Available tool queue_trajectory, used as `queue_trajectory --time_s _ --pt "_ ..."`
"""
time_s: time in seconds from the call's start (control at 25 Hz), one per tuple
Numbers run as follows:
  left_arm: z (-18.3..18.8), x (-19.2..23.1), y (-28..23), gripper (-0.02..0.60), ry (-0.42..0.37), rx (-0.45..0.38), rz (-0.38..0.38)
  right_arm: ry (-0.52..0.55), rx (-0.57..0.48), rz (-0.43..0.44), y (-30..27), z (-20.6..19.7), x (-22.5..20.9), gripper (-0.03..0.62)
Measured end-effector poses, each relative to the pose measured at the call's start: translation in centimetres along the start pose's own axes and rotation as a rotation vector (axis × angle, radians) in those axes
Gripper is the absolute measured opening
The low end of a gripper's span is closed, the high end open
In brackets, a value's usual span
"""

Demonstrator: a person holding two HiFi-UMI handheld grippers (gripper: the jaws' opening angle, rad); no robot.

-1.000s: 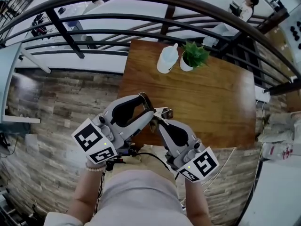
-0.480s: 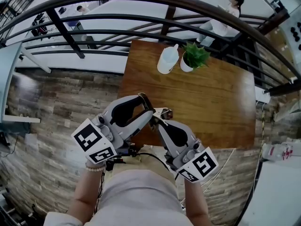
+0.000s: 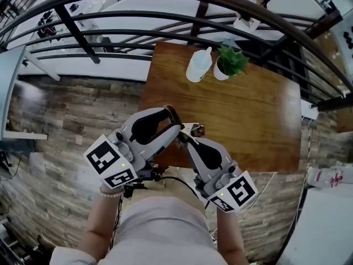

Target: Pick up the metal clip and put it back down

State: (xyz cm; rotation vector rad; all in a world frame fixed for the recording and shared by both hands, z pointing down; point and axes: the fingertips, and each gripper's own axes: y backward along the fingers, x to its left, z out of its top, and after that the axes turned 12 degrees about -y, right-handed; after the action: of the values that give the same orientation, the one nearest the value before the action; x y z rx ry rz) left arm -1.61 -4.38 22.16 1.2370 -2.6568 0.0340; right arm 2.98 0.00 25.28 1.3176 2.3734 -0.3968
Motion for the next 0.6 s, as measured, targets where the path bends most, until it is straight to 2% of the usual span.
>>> queue_trajectory --time_s 0.6 --pt "-3.2 1.4 -0.3 0.144 0.031 0.068 0.014 -0.055 0.051 -0.036 -0.6 -2.3 -1.8 0.026"
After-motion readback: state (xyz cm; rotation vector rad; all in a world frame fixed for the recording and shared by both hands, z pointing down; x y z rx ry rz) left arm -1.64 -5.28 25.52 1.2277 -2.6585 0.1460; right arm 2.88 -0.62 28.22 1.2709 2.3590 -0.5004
